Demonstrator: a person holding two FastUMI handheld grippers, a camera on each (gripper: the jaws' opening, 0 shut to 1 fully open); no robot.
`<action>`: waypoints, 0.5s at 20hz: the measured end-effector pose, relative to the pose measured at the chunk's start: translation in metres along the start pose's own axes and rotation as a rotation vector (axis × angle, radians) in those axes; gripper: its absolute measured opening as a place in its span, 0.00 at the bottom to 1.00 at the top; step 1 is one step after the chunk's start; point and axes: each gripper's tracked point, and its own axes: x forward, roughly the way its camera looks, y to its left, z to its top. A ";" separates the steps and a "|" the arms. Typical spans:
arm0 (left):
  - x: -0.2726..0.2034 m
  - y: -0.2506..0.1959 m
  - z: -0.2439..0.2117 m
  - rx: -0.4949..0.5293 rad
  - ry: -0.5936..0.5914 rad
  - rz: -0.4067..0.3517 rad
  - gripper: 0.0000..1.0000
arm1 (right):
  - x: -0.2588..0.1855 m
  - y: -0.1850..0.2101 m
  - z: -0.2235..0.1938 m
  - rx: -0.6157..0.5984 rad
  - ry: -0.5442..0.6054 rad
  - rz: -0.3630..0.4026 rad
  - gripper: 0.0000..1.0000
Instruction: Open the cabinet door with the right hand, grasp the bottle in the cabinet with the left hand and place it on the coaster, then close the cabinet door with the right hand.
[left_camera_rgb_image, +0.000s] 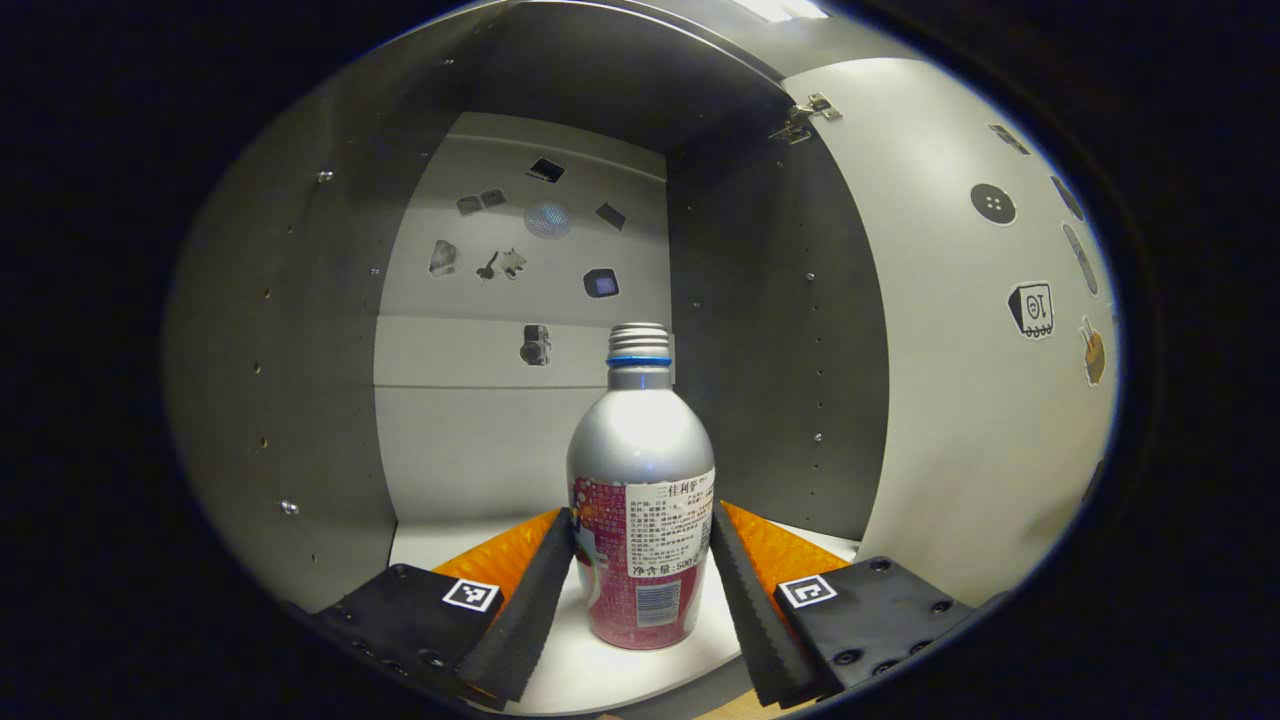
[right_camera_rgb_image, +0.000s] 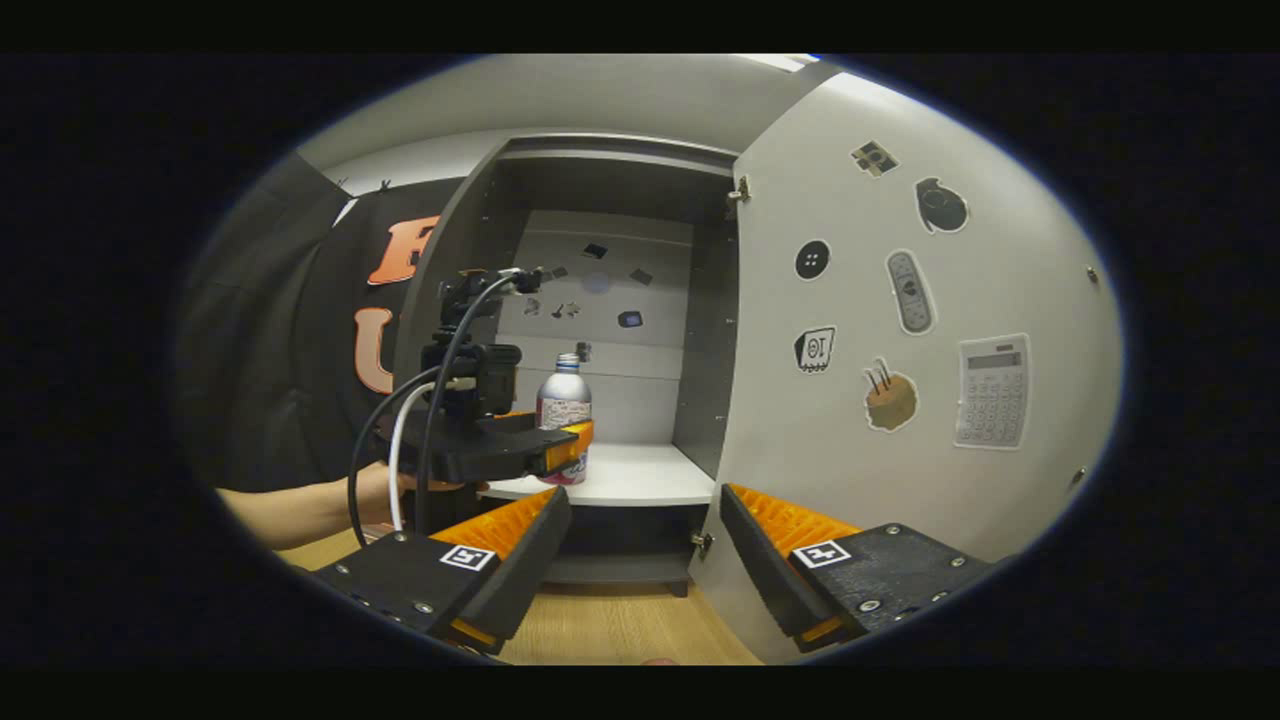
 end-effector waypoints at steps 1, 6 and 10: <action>0.000 0.000 0.000 0.005 0.003 -0.001 0.86 | -0.002 0.000 0.000 -0.007 -0.004 0.001 0.93; -0.003 0.001 0.001 0.003 -0.002 0.009 0.82 | -0.009 -0.003 -0.002 -0.032 0.004 0.004 0.93; -0.021 0.003 0.006 -0.013 -0.023 0.031 0.83 | -0.013 -0.010 -0.003 -0.008 -0.009 0.008 0.92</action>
